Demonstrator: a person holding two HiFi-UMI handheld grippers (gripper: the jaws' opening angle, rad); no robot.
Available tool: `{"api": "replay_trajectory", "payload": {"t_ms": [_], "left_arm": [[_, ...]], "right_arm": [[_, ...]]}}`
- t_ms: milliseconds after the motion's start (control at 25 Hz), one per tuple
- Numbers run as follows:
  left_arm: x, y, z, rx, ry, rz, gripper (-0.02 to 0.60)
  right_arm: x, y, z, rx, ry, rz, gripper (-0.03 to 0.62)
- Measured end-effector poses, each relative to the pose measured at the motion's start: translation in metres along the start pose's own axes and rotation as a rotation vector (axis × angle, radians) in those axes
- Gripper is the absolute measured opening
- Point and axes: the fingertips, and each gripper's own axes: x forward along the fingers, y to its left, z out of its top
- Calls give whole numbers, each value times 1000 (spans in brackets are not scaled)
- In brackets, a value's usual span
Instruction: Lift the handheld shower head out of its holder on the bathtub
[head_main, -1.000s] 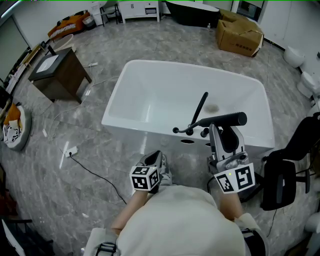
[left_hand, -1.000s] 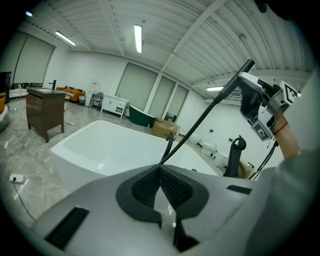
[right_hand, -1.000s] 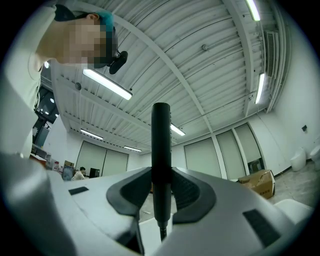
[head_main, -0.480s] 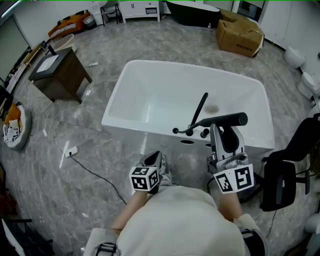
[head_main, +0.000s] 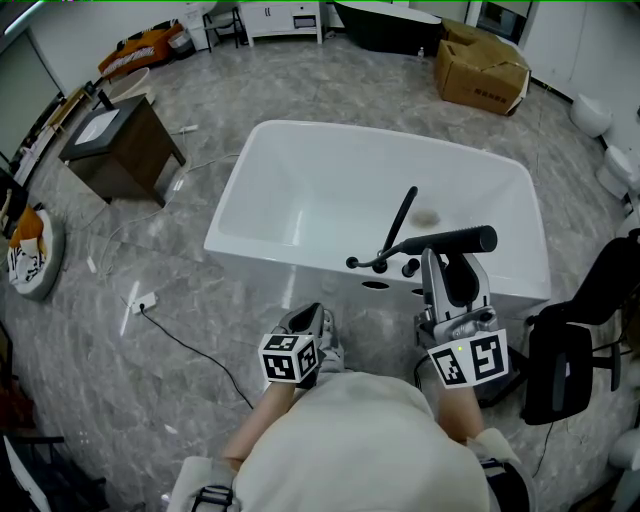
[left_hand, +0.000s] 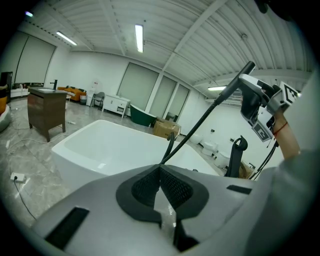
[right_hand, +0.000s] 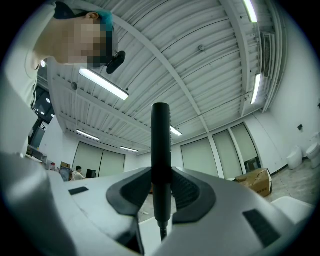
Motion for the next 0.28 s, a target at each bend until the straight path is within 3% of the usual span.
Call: {"api": "replay_trajectory", "payload": {"t_ms": [280], "left_arm": [[2, -2, -3, 1, 0, 4, 20]], "right_arm": [[-2, -2, -1, 3, 0, 7, 129]]}}
